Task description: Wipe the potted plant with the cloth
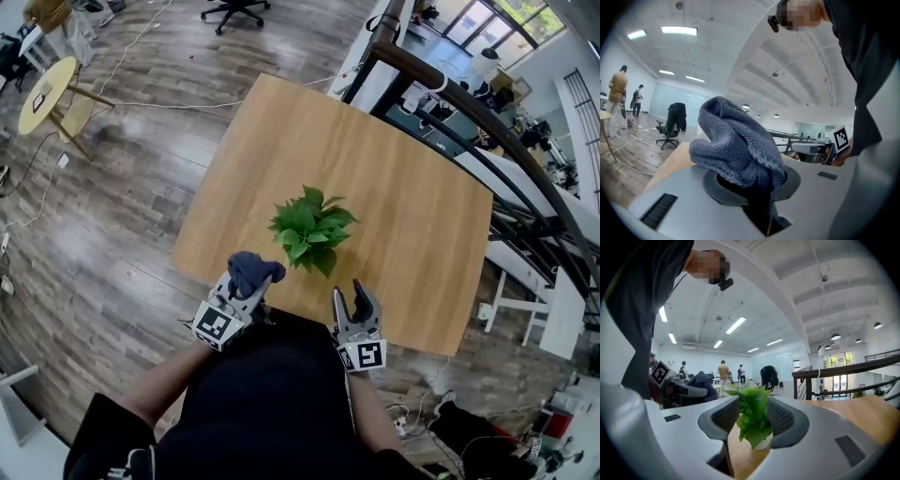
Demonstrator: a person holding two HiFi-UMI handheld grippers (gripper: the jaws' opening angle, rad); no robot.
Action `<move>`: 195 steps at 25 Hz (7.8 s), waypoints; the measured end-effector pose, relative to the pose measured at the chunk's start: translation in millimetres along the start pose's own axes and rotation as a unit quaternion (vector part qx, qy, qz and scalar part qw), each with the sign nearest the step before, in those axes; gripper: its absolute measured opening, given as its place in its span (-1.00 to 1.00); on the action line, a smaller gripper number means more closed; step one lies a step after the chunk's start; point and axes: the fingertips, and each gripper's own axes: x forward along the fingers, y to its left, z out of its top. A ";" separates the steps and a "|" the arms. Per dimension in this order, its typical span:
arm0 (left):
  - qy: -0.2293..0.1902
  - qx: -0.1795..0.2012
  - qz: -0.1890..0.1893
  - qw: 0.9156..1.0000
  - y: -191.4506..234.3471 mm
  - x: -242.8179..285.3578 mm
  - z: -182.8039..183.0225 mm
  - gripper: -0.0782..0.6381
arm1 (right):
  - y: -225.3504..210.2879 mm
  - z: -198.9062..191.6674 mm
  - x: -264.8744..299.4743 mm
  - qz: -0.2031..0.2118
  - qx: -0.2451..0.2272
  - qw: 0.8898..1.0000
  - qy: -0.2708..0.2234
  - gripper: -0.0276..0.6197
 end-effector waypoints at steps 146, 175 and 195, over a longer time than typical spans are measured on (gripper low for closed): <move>0.325 -0.038 -0.080 0.941 -23.4 119.9 -202.1 -0.52 | -18.8 -177.6 116.9 0.201 -0.137 0.944 0.225 0.09; 0.325 0.015 -0.092 0.941 -28.0 118.5 -202.1 -0.52 | -17.6 -177.2 131.9 0.203 -0.140 0.943 0.224 0.09; 0.311 0.006 -0.009 0.950 48.6 110.2 -193.2 -0.52 | -21.5 -182.6 118.7 0.180 -0.129 0.947 0.234 0.09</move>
